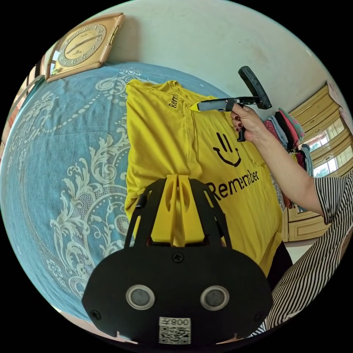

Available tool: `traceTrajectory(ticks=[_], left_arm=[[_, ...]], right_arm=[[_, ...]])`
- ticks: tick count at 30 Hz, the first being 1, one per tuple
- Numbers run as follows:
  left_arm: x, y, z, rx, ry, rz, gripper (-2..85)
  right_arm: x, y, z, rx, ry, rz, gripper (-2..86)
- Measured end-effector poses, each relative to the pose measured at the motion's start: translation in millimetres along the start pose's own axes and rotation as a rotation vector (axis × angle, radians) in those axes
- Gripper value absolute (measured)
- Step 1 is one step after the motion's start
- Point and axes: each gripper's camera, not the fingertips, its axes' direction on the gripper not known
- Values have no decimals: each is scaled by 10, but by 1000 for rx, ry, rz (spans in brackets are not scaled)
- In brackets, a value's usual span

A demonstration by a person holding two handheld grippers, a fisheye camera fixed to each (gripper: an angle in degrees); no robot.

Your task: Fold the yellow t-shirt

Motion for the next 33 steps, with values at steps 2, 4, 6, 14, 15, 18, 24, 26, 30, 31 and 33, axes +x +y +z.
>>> traceTrajectory(ticks=[2,4,6,14,15,18,24,26,30,31,33], left_arm=[[71,-2,-88,20,-7,1,3],[162,32,-132,42,-8,19,3],[213,38,-29,-12,-10,21,3],[478,-225,-268,109,-13,71,3],[496,-316,-278,115,-13,80,3],[607,-906,-237,155,-9,143,3],[785,-2263,385,102,-62,189,3],[853,-2651,629,69,-151,179,3],[863,-2956,874,-2,-218,178,3],[861,-2986,857,-8,-208,173,3],[869,-2973,788,4,-195,162,3]], right_arm=[[-122,240,-148,67,-26,-2,1],[-249,490,-278,113,-18,2,1],[-365,757,-312,121,-1,13,1],[-225,1290,-401,91,182,120,1],[-151,1276,-458,100,199,131,1],[238,1155,-685,142,247,180,1],[801,924,-629,135,277,254,1],[901,888,-459,99,291,260,1],[990,943,-337,86,286,264,1],[1014,987,-339,89,267,263,1],[1007,1088,-360,100,253,261,1]])
